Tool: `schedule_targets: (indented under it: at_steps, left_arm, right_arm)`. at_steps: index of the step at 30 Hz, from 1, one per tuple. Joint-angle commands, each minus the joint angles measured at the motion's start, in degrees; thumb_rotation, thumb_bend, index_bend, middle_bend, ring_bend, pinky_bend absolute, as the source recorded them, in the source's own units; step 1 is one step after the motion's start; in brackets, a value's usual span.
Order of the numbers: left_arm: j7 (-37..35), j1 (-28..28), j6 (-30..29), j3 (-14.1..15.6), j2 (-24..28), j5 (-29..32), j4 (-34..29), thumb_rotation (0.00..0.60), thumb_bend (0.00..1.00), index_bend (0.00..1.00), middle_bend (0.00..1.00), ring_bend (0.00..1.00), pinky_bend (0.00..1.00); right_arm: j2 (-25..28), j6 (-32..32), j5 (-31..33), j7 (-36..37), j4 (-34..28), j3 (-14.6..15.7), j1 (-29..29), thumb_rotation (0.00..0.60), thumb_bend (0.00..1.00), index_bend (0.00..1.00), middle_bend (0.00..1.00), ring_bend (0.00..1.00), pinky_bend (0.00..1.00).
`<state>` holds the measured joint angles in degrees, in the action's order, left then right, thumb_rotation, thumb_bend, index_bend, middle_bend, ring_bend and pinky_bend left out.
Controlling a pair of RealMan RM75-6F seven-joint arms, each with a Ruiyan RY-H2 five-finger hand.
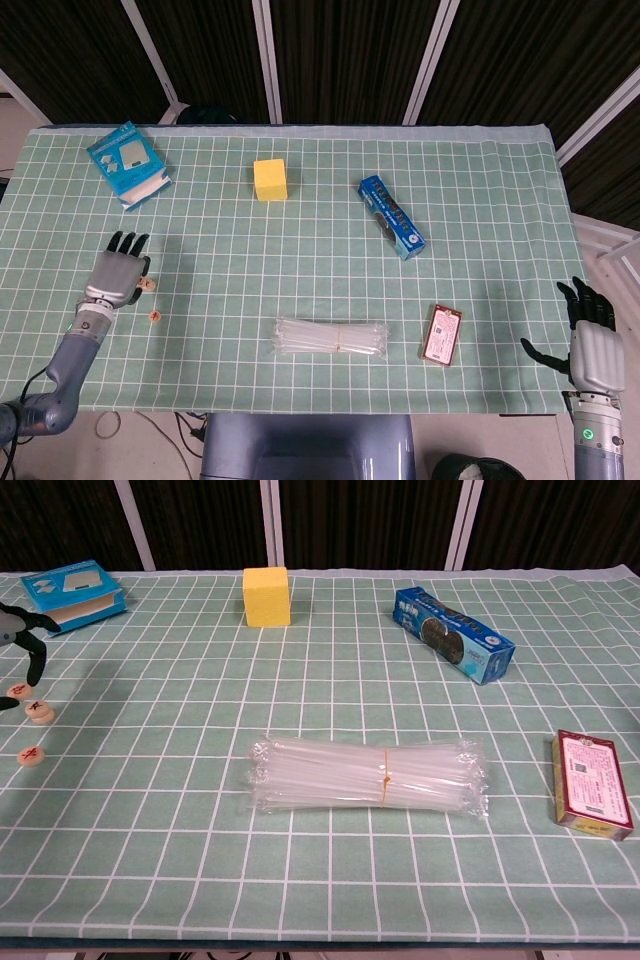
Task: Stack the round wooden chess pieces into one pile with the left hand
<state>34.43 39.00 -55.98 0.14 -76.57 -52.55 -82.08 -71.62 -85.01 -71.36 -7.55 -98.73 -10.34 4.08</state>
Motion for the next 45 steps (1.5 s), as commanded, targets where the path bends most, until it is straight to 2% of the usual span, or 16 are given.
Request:
schedule_targets:
  at_steps: [1, 45]
  left_arm:
    - [0.2, -0.1, 0.4, -0.1, -1.0, 0.1, 1.1, 0.600, 0.31, 0.51, 0.05, 0.00, 0.00]
    - [4.0, -0.3, 0.8, -1.5, -3.5, 1.1, 3.4, 0.600, 0.31, 0.45, 0.05, 0.00, 0.00]
  right_arm:
    - [0.0, 0.0, 0.0, 0.0, 0.1, 0.0, 0.0, 0.600, 0.27, 0.12, 0.05, 0.00, 0.00]
    - [0.1, 0.1, 0.9, -0.6, -0.4, -0.2, 0.0, 0.600, 0.27, 0.12, 0.05, 0.00, 0.00]
